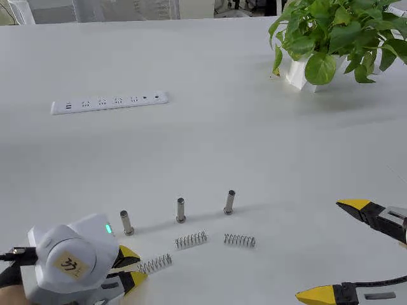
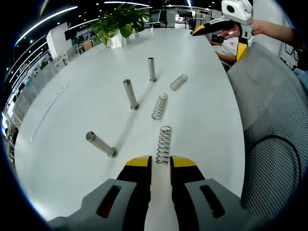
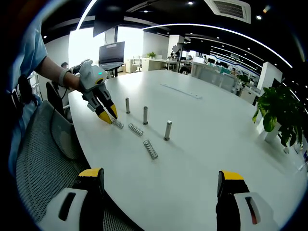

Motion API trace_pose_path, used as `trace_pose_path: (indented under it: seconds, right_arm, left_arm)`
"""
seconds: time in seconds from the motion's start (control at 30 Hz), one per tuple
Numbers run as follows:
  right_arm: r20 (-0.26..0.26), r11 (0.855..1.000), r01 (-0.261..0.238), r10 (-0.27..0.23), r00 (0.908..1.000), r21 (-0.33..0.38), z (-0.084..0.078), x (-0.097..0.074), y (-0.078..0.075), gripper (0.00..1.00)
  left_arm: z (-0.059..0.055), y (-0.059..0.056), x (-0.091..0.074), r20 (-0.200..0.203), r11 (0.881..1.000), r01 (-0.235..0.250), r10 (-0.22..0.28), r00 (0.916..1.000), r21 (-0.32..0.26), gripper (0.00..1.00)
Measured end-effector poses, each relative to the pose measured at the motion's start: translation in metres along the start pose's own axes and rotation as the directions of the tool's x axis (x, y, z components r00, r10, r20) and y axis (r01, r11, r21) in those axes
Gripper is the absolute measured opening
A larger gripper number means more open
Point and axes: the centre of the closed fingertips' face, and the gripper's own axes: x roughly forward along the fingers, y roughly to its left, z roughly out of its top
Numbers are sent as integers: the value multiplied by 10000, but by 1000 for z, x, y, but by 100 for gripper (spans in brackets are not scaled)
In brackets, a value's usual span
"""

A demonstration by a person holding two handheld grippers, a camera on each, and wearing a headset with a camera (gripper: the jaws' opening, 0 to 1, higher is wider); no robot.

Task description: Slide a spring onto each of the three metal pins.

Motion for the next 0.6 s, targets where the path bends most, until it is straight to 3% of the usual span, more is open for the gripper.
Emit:
trace_pose_path:
  seconds: [0.6]
  right_arm:
    - [-36,9999,-103,102,9999,-100,1,2,2,97]
  left_arm:
    - [-2,-2,4,-539,9997,254,-255,9982,-35,7]
